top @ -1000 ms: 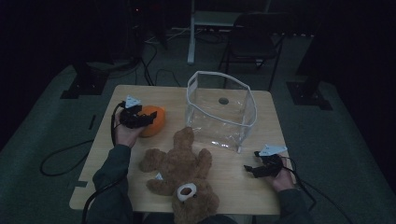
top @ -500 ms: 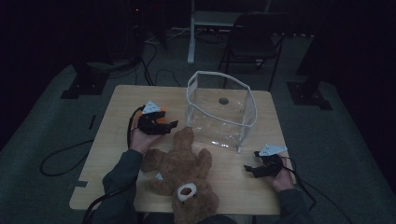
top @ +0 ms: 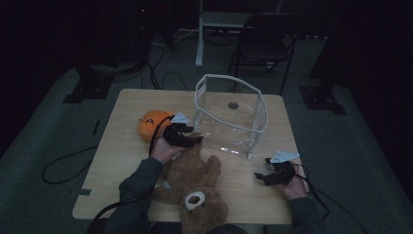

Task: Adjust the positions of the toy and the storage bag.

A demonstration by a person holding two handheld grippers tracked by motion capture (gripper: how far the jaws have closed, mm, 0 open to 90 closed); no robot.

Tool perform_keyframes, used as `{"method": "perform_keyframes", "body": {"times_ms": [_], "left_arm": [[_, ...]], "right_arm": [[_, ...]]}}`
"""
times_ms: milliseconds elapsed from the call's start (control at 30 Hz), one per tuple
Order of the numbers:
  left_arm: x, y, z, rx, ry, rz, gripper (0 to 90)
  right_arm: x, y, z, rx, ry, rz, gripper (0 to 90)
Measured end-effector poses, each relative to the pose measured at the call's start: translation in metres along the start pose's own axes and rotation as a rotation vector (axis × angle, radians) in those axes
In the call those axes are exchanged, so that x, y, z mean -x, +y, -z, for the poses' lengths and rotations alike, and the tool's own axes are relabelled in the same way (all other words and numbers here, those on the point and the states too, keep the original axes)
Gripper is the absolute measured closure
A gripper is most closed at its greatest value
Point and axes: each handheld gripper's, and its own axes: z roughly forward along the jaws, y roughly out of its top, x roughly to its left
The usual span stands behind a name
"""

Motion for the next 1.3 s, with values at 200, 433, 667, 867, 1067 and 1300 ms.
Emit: {"method": "perform_keyframes", "body": {"times_ms": [200,433,667,867,1067,1300], "left_arm": [[-0.002,0.000,0.007,-0.023,0.071,-0.033,79.7],[-0.027,-0.007,0.033,-0.004,0.234,0.058,83.0],[-0.040,-0.031,0.066,0.030,0.305,0.142,83.1],[-0.039,-0.048,0.081,0.025,0.354,0.171,82.8],[-0.034,-0.054,0.090,0.034,0.378,0.171,80.9],[-0.033,-0.052,0.093,0.064,0.365,0.161,63.6]], "right_arm": [[0.000,0.000,0.000,0.000,0.001,0.000,17.1],[0.000,0.000,0.000,0.000,0.001,0.000,17.1],[0.000,0.000,0.000,0.000,0.001,0.001,17.1],[0.000,0.000,0.000,0.000,0.000,0.000,17.1],[0.000,0.000,0.000,0.000,0.000,0.000,17.1],[0.000,0.000,0.000,0.000,0.000,0.000,17.1]]}}
